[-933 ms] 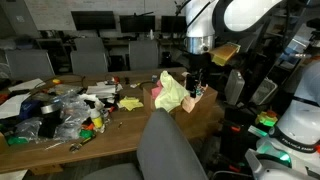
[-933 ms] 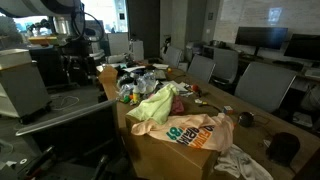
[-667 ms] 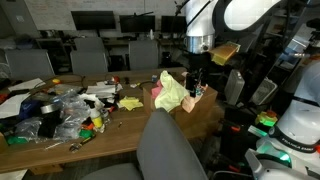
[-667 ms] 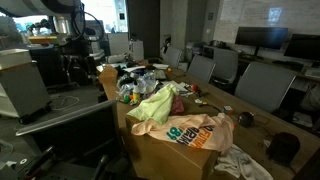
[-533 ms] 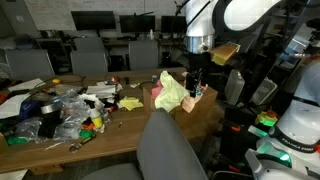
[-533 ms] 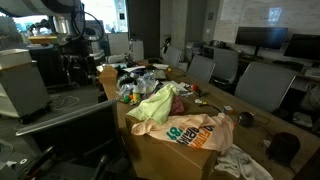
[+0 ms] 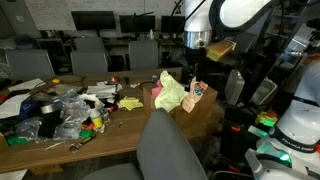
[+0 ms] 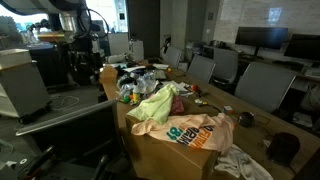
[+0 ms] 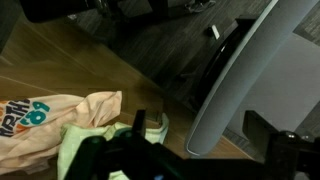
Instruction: Pick up the clothes from the box and put them on the headrest of the chair
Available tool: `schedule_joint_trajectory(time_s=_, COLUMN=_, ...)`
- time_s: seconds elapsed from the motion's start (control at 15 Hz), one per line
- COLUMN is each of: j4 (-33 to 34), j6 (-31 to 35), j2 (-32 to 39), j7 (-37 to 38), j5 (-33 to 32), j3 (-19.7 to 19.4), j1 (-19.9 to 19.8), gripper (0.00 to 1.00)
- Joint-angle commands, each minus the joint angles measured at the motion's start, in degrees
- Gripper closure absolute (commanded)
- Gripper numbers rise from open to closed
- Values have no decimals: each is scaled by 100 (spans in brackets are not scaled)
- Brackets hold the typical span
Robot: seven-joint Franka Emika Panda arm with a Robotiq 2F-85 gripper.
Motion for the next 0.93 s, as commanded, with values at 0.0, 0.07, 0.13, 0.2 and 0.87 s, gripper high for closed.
schedule_joint_trajectory(time_s=0.0, j4=588, j6=375, j2=527, j7=152, j5=-140, j3=-201, j1=-211, gripper=0)
schedule_joint_trajectory(time_s=0.07, j4=740, j6=478, j2=692, j7=151, j5=-102, j3=-289, j1=-273, gripper=0)
schedule_joint_trajectory(time_s=0.13, j4=865, j6=578, j2=834, j7=172, j5=-95, j3=-352, j1=-321, gripper=0)
schedule_joint_trajectory(time_s=0.2, j4=1015, j6=740, j2=1055, j7=215, j5=-108, j3=-440, j1=-399, gripper=0)
schedule_joint_trajectory(time_s=0.87, j4=2585, j6=2109, j2=2976, j7=1572, j5=-206, j3=-1309, j1=-659, gripper=0)
